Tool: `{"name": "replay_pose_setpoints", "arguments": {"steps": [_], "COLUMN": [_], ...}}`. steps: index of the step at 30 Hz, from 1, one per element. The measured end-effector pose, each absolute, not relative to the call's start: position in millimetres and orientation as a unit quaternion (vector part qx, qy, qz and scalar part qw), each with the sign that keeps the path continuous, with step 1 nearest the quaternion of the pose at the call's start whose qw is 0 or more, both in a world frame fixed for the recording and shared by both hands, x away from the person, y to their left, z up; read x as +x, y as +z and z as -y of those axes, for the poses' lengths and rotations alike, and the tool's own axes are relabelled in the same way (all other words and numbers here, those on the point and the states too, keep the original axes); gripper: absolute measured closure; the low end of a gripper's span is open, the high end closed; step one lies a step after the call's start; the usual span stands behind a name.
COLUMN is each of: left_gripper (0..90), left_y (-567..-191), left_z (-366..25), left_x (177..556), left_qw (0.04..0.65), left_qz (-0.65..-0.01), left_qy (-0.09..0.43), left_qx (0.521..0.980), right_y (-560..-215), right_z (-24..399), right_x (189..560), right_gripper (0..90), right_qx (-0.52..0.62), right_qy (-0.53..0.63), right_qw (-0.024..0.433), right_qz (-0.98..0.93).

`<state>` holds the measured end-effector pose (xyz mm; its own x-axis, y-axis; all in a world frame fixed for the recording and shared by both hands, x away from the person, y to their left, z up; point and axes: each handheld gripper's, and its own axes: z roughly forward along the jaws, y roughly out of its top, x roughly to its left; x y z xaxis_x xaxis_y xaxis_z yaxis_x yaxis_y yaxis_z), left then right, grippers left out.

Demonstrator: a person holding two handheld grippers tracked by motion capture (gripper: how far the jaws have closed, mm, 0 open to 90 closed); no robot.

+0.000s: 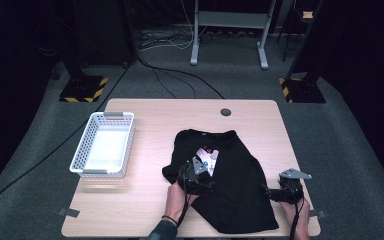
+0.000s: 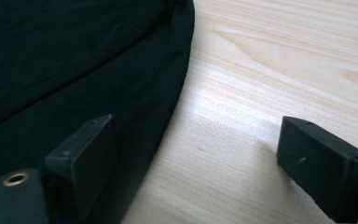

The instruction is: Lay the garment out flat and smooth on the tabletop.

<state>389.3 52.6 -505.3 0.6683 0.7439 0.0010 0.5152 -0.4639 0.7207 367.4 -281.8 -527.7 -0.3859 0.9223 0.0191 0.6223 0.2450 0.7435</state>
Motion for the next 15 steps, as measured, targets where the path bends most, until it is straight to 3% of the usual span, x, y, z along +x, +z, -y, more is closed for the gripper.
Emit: {"name": "replay_pose_setpoints", "arguments": {"steps": [6, 15], "left_gripper": [18.0, 53.1], "left_y": [-512, -513], "left_z": [-37, -24], "left_x": [399, 393], "left_qw": [0.34, 0.336], "left_qz": [-0.386, -0.369], "left_qy": [0.151, 0.152], "left_qx": [0.844, 0.853], "right_y": [-528, -527], "right_z": [282, 282], "right_x": [367, 369], "right_gripper": [12.3, 15.0], "right_qx": [0.508, 0.506], "right_qy": [0.345, 0.347], "right_qw": [0.218, 0.218], "right_qz": [-0.759, -0.759]}}
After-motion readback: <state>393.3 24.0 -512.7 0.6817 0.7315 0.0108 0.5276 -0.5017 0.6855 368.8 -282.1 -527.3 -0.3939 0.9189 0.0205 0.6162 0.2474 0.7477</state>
